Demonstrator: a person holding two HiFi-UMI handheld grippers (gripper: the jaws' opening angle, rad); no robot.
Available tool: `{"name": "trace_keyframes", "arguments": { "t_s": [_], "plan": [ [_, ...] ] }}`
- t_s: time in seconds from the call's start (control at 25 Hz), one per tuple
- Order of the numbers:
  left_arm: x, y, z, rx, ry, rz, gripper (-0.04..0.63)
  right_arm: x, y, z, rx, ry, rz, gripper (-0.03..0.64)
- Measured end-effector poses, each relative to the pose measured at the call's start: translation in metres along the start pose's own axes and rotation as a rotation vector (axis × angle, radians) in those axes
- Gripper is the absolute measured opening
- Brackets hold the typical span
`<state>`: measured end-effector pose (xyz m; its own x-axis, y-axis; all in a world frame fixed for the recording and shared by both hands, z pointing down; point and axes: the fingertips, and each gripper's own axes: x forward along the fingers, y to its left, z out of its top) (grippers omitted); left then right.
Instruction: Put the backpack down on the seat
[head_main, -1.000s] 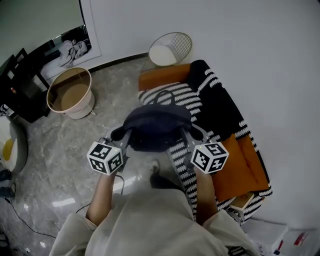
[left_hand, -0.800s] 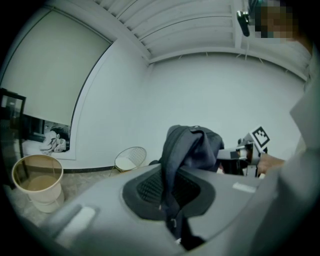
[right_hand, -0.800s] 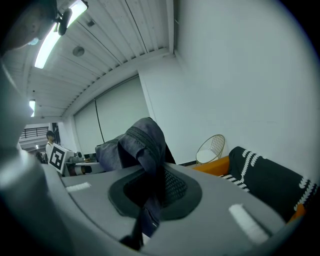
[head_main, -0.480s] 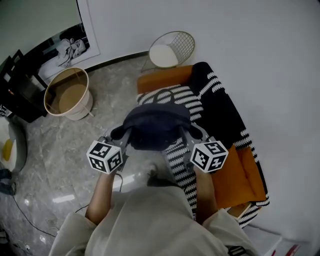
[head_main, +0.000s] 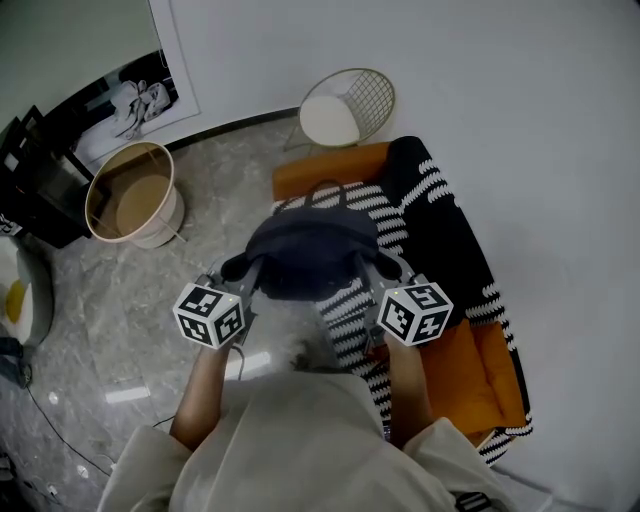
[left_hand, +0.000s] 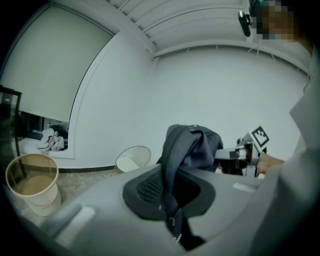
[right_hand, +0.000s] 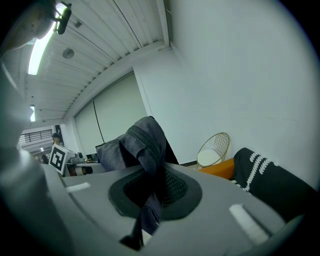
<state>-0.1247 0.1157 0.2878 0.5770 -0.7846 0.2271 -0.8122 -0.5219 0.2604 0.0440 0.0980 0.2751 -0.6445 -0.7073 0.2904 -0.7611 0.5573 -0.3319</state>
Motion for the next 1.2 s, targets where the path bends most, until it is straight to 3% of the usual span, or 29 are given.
{"name": "trace_keyframes", "arguments": {
  "t_s": [0.76, 1.2],
  "plan": [
    [0.119, 0.049, 0.0, -0.026, 0.046, 0.038, 0.011, 0.081, -0.098, 0.017, 0.02, 0.043, 0.026, 0.015],
    [0.225, 0.109, -0.024, -0.16, 0.13, -0.033, 0.011, 0.165, -0.18, 0.012, 0.079, 0.114, -0.063, 0.015]
  ]
}}
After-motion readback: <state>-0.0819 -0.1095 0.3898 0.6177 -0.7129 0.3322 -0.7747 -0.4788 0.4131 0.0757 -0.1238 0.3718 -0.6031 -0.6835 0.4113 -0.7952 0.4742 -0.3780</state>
